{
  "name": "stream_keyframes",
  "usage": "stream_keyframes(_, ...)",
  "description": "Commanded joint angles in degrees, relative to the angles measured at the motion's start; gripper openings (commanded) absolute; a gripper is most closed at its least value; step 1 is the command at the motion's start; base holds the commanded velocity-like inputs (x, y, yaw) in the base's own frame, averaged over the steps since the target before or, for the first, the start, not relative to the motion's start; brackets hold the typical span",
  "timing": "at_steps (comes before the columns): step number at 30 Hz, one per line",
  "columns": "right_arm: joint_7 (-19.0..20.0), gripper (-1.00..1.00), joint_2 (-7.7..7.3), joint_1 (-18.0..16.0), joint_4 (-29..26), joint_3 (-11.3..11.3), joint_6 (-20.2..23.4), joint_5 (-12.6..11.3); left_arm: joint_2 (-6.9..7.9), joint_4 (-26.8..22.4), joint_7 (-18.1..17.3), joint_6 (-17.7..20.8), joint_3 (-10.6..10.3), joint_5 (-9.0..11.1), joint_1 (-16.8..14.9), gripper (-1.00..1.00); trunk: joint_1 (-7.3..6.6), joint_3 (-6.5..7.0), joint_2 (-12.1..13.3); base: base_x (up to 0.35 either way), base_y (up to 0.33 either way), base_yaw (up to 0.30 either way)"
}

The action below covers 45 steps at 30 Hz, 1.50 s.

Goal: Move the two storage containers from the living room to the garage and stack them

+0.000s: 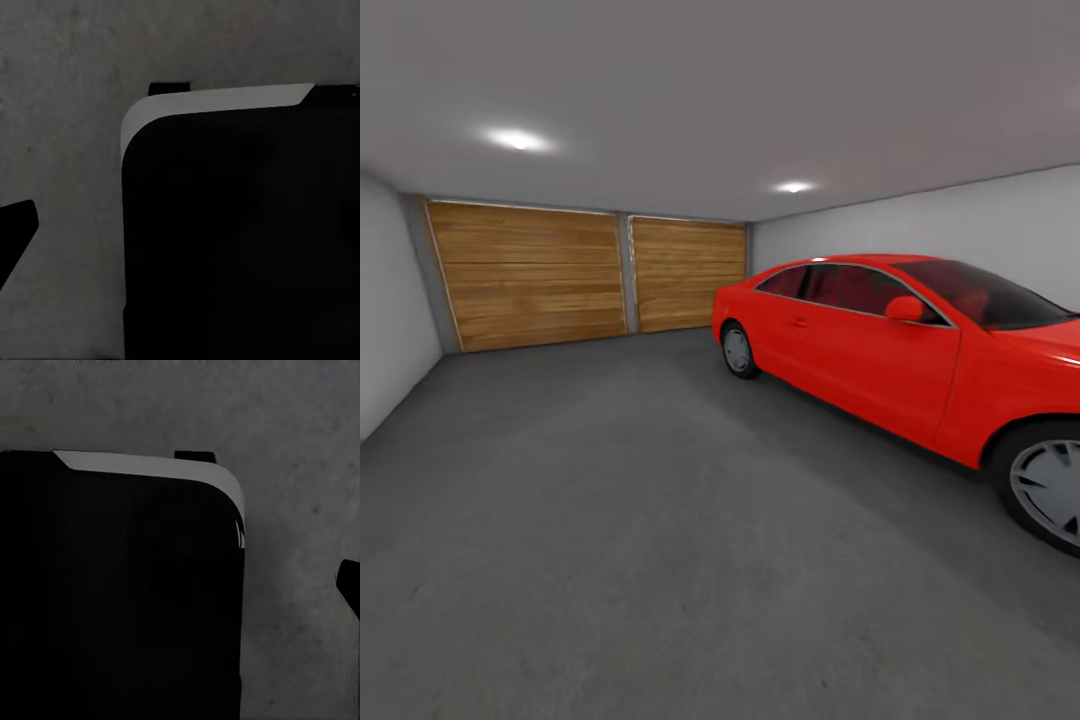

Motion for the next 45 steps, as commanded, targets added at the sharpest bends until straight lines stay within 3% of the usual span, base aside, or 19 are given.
stream_keyframes(1,0.1,1.0,-0.02,0.0,0.0,0.0,-0.2,0.1,0.0,0.0,0.0,-0.1,-0.1,0.0,0.0,1.0,0.0,-0.05,0.0,0.0,0.0,0.3)
stream_keyframes(45,-0.3,1.0,0.05,0.0,0.3,0.1,-0.1,0.2,-0.33,-0.1,-0.1,-0.1,0.3,0.3,0.0,1.0,0.0,-0.05,0.0,0.0,0.0,0.3)
